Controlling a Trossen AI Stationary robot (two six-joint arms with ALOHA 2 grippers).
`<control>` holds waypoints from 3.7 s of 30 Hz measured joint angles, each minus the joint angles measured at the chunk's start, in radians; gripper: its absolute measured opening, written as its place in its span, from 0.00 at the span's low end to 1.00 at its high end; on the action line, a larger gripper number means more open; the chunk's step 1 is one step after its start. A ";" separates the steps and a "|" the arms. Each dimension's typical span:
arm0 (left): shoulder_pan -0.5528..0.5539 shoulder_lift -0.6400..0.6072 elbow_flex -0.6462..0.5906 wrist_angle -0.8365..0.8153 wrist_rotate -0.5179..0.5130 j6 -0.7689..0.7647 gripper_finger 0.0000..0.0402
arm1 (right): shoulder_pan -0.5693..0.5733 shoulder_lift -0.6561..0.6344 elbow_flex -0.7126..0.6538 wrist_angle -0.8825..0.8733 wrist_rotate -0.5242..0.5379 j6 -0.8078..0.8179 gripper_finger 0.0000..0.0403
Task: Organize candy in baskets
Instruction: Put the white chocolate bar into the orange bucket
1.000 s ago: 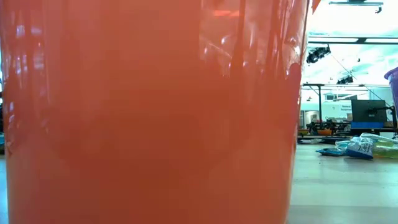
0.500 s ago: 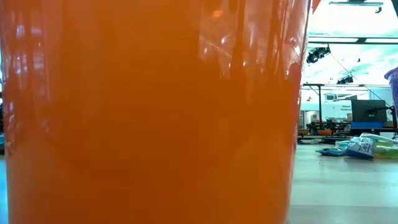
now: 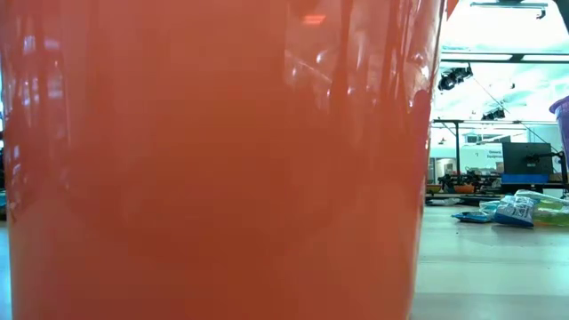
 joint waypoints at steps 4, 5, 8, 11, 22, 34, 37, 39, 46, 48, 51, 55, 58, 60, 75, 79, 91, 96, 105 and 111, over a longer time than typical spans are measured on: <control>0.000 0.000 0.000 0.000 0.001 -0.001 0.14 | -0.030 -0.008 0.086 -0.268 0.117 0.025 0.36; 0.000 0.000 0.000 0.000 0.001 -0.001 0.14 | -0.040 -0.008 0.099 -0.342 0.127 0.019 0.36; 0.000 0.000 0.000 0.000 0.001 -0.001 0.14 | -0.080 -0.005 0.115 -0.516 0.133 -0.002 0.33; 0.000 0.000 0.000 0.000 0.001 0.000 0.14 | -0.135 -0.005 0.119 -0.647 0.134 -0.032 0.30; 0.000 0.000 0.000 0.000 -0.001 0.000 0.14 | -0.404 -0.001 0.118 -0.805 -0.038 0.024 0.23; 0.000 0.000 0.000 0.000 -0.003 0.031 0.14 | -0.511 0.000 0.118 -0.818 -0.121 -0.248 0.29; 0.000 0.000 0.000 0.000 -0.004 0.034 0.14 | -0.491 0.013 0.118 -0.823 -0.121 -0.357 0.33; 0.001 0.000 0.000 0.000 -0.005 0.036 0.14 | -0.476 0.030 0.118 -0.827 -0.115 -0.420 0.35; 0.000 0.000 0.000 0.000 -0.006 0.052 0.14 | -0.480 0.147 0.118 -0.794 0.062 -0.457 0.39; 0.000 0.000 0.000 0.000 -0.006 0.053 0.14 | -0.493 0.187 0.118 -0.810 0.113 -0.440 0.39; 0.000 0.000 0.000 0.000 -0.007 0.053 0.14 | -0.518 0.244 0.118 -0.856 0.114 -0.398 0.38; 0.001 0.000 0.000 -0.001 -0.007 0.053 0.14 | -0.544 0.293 0.117 -0.846 0.117 -0.390 0.38; 0.000 0.000 0.000 -0.001 -0.008 0.053 0.14 | -0.546 0.310 0.117 -0.840 0.120 -0.382 0.38; 0.001 0.000 0.000 -0.001 -0.008 0.053 0.14 | -0.544 0.313 0.117 -0.834 0.121 -0.383 0.38; 0.001 0.000 0.000 -0.001 -0.008 0.053 0.14 | -0.544 0.313 0.117 -0.799 0.054 -0.358 0.38; 0.001 0.000 0.000 -0.001 -0.008 0.052 0.14 | -0.541 0.313 0.117 -0.797 0.029 -0.357 0.38; 0.001 0.000 0.000 -0.003 -0.007 0.052 0.14 | -0.544 0.314 -0.002 -0.693 -0.020 -0.363 0.38; 0.001 0.000 0.000 -0.003 -0.007 0.050 0.14 | -0.543 0.307 -0.071 -0.651 0.047 -0.363 0.38; 0.000 0.000 0.000 -0.003 -0.007 0.040 0.14 | -0.529 0.307 -0.110 -0.611 0.073 -0.356 0.38; 0.000 0.000 0.000 -0.003 -0.007 0.032 0.14 | -0.485 0.309 -0.111 -0.592 0.103 -0.359 0.26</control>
